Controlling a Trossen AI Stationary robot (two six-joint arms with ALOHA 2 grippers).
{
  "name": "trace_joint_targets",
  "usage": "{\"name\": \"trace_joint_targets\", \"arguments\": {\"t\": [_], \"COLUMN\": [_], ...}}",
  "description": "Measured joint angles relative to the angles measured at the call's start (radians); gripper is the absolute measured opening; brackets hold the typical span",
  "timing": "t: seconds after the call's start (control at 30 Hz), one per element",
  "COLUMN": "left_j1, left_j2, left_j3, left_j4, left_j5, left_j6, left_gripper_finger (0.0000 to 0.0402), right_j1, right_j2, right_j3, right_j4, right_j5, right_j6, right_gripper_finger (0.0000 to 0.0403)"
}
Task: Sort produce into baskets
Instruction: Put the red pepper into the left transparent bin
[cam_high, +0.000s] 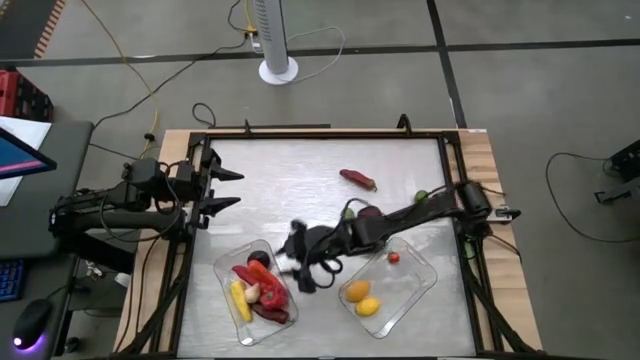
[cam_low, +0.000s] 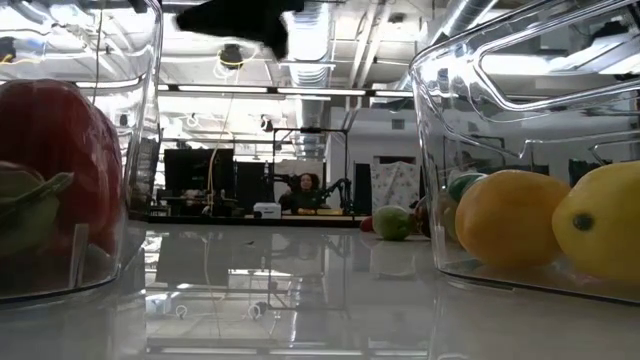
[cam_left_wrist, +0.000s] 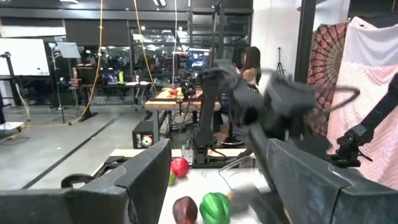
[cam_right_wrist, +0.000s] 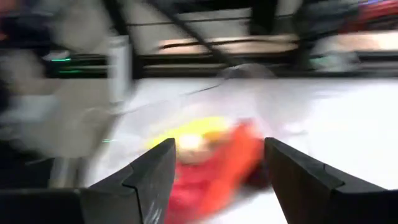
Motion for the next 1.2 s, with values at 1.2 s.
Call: {"name": "trace_joint_targets", "arguments": {"t": [1.2], "left_j1": [0.0], "left_j2": [0.111], "left_j3": [0.0], "left_j4": [0.037], "left_j5": [-0.079], "left_j6": [0.042], "left_gripper_finger": [0.0251], "right_j1": [-0.497], "right_j2": [-0.346], "right_j3": [-0.697], "right_j4": [-0.221], "right_j5": [0.323], "right_j6": [0.105], "right_gripper_finger": [0.0272]}}
